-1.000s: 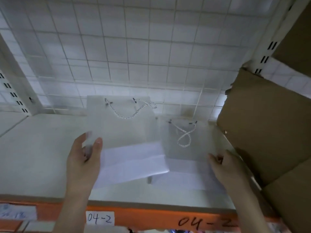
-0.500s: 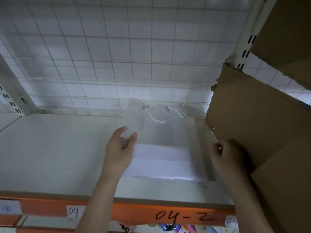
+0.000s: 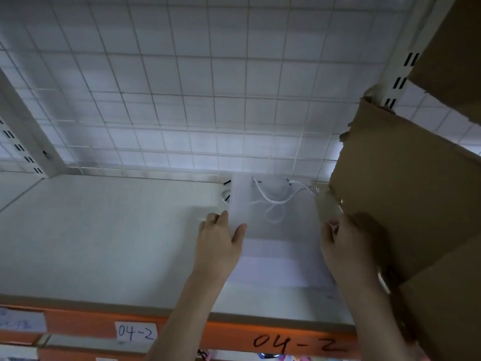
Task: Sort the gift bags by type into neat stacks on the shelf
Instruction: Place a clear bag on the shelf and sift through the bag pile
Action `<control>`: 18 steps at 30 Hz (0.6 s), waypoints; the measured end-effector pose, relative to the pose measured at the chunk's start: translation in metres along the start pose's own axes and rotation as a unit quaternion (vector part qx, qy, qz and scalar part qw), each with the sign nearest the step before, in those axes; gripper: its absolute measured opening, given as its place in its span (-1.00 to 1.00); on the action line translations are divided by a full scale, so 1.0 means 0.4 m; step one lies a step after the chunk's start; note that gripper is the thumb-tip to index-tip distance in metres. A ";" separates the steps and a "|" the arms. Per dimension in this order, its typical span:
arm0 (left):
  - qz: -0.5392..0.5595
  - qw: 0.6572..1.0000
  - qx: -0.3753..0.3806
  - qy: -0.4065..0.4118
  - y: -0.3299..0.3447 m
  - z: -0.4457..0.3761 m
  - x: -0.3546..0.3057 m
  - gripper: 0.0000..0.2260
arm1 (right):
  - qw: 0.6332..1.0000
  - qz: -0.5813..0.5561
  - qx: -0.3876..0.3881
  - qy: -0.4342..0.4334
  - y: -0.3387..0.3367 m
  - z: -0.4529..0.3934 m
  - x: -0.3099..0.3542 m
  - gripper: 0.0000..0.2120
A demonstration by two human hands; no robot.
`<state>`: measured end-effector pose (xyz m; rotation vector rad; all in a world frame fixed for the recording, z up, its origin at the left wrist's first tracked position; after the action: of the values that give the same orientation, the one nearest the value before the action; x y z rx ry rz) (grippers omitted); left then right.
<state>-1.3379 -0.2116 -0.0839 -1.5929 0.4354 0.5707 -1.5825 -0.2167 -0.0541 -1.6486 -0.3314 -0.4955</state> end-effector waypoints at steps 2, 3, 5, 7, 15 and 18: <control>0.025 1.000 0.003 0.005 -0.027 0.000 0.024 -0.56 | 1.000 0.003 -0.004 -0.025 0.014 0.001 0.052 -0.80; 0.029 1.000 0.002 0.009 -0.047 0.002 0.042 -0.55 | 0.999 0.008 -0.007 -0.036 0.024 0.004 0.081 -0.80; 0.025 0.999 -0.007 0.022 -0.094 0.011 0.091 -0.59 | 0.998 0.000 -0.015 -0.067 0.050 0.017 0.148 -0.83; 0.008 0.999 -0.013 0.033 -0.146 0.025 0.159 -0.64 | 0.996 -0.014 -0.017 -0.090 0.086 0.041 0.222 -0.86; -0.038 0.998 -0.047 0.009 -0.463 0.126 0.612 -0.64 | 0.992 -0.027 -0.004 -0.126 0.336 0.196 0.586 -0.91; -0.038 0.994 -0.096 -0.036 -0.635 0.184 0.805 -0.81 | 0.991 -0.039 0.032 -0.122 0.450 0.251 0.742 -0.92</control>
<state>-0.9379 -0.0947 -0.0757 -1.7590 0.2707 0.6254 -1.2257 -0.1628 -0.0695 -1.6415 -0.5885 -0.3378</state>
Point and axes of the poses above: each hand's wrist, its own z-axis away from the middle knuckle, its own y-axis out of the palm, x = y × z, the point moved 8 cm from there along -z, towards the middle knuckle, and after that the axes turned 14 degrees about x, right-handed, at the moved point
